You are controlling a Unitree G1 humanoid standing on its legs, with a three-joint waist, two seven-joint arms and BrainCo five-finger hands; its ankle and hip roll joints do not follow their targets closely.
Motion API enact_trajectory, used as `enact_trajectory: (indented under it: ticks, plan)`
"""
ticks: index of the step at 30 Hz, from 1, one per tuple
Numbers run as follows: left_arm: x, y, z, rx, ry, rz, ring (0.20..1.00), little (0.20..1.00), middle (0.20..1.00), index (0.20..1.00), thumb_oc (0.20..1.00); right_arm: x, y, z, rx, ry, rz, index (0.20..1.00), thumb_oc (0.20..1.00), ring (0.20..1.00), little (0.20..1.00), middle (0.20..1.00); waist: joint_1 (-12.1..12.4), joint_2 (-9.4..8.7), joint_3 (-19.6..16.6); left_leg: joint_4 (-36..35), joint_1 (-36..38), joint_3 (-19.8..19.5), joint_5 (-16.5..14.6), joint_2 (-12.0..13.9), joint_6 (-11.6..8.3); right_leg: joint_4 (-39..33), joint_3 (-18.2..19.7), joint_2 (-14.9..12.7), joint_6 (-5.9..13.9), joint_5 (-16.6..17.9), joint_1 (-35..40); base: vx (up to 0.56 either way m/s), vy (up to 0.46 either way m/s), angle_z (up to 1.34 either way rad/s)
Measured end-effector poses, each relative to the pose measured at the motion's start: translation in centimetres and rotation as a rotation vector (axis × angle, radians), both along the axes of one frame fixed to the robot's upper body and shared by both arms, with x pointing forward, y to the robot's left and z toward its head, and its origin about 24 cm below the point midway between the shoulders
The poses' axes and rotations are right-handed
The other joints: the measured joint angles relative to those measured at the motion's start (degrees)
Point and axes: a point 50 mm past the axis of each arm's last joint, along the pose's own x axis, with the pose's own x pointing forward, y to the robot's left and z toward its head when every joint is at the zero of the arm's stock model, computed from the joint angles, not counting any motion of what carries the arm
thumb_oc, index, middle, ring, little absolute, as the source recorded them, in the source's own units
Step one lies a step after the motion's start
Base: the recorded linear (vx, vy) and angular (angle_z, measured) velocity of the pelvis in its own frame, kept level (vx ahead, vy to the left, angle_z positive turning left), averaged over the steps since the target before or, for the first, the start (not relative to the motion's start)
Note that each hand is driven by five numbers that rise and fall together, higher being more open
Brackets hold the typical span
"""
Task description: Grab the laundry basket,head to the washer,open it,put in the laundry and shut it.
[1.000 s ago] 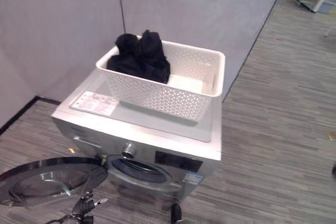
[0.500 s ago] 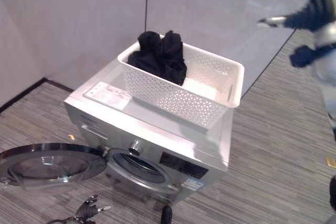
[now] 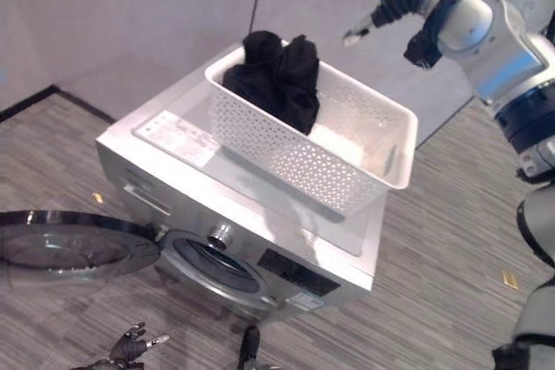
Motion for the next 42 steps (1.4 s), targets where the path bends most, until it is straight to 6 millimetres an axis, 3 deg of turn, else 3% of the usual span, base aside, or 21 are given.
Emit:
enact_trajectory:
  ticks: [7,13,18,23,26,30,33,40,42]
  plan:
    - [0.9,2.7,1.5,0.037,-0.116,0.16,1.0,1.0,1.0,1.0,1.0,0.0,-0.6,-2.0,-0.106,0.123,-0.024,1.0,1.0,1.0,1.0,1.0,0.21,-1.77,2.88,1.82,-4.7,-2.07,-0.35,1.37,-1.34,0.01,-1.52,0.92,-0.1,0.07,-2.91,-0.02,-0.049,0.13]
    - [0.7,4.0,2.0,0.049,-0.158,0.284,1.0,1.0,1.0,1.0,1.0,0.1,-0.7,-3.8,-0.109,0.181,-0.005,1.0,1.0,1.0,1.0,1.0,0.35,-2.03,5.64,2.63,-6.6,-1.44,-0.45,1.28,-1.52,0.01,-1.24,0.91,-0.32,0.27,-4.77,-0.03,-0.034,-0.05]
    - [1.4,3.5,2.1,0.019,-0.201,0.315,1.0,1.0,1.0,1.0,1.0,0.1,-0.5,-4.0,-0.109,0.186,-0.001,1.0,1.0,1.0,1.0,1.0,1.23,-0.2,7.9,3.58,-8.35,-2.97,-0.62,1.89,-1.91,0.02,-2.49,1.19,-0.52,0.41,-5.33,-0.02,-0.03,0.12]
    - [2.2,3.1,2.4,0.003,-0.239,0.302,1.0,1.0,1.0,1.0,1.0,0.7,-0.2,-4.3,-0.096,0.194,-0.002,1.0,1.0,1.0,1.0,1.0,2.13,0.23,8.24,4.31,-9.72,-3.71,-0.83,2.31,-2.31,0.02,-3.31,1.38,-0.55,0.41,-5.84,-0.02,-0.032,0.1]
    - [3.4,2.8,2.9,-0.001,-0.283,0.275,1.0,1.0,1.0,1.0,1.0,1.0,-1.3,-4.3,-0.075,0.194,-0.055,1.0,1.0,1.0,1.0,1.0,3.43,0.58,8.6,5.43,-12.57,-5.91,-0.64,2.23,-2.63,0.02,-4.83,0.93,-0.71,0.32,-7.11,0.0,-0.047,0.32]
    - [3.5,2.8,2.9,-0.002,-0.287,0.269,1.0,1.0,1.0,1.0,1.0,1.1,-2.8,-4.2,-0.053,0.191,-0.119,1.0,1.0,1.0,1.0,1.0,4.73,1.99,9.63,5.81,-14.44,-9.35,-0.18,2.5,-3.38,0.02,-7.54,0.79,-1.46,-0.23,-7.12,0.01,-0.045,0.4]
    - [3.7,2.7,3.1,-0.004,-0.3,0.264,1.0,1.0,1.0,1.0,1.0,1.2,-3.6,-4.1,-0.03,0.187,-0.154,1.0,1.0,1.0,1.0,1.0,6.12,2.7,10.16,6.03,-15.11,-10.49,-0.04,2.56,-3.61,0.02,-8.51,0.74,-1.88,-0.53,-7.18,0.01,-0.005,0.23]
    - [3.8,2.8,3.2,-0.003,-0.309,0.257,1.0,1.0,1.0,1.0,1.0,1.6,-4.0,-4.1,-0.009,0.173,-0.181,1.0,1.0,1.0,1.0,1.0,6.8,3.11,10.45,6.5,-15.75,-11.19,0.06,2.56,-3.78,0.02,-9.21,0.67,-1.9,-0.54,-7.26,0.0,-0.003,0.05]
    - [3.9,2.8,3.3,-0.001,-0.31,0.251,1.0,1.0,1.0,1.0,1.0,1.5,-3.9,-4.1,-0.01,0.179,-0.178,0.84,0.84,0.84,0.84,0.84,6.82,3.11,10.45,6.66,-15.91,-11.41,0.08,2.56,-3.81,0.02,-9.4,0.66,-1.9,-0.54,-7.26,0.01,0.01,0.04]
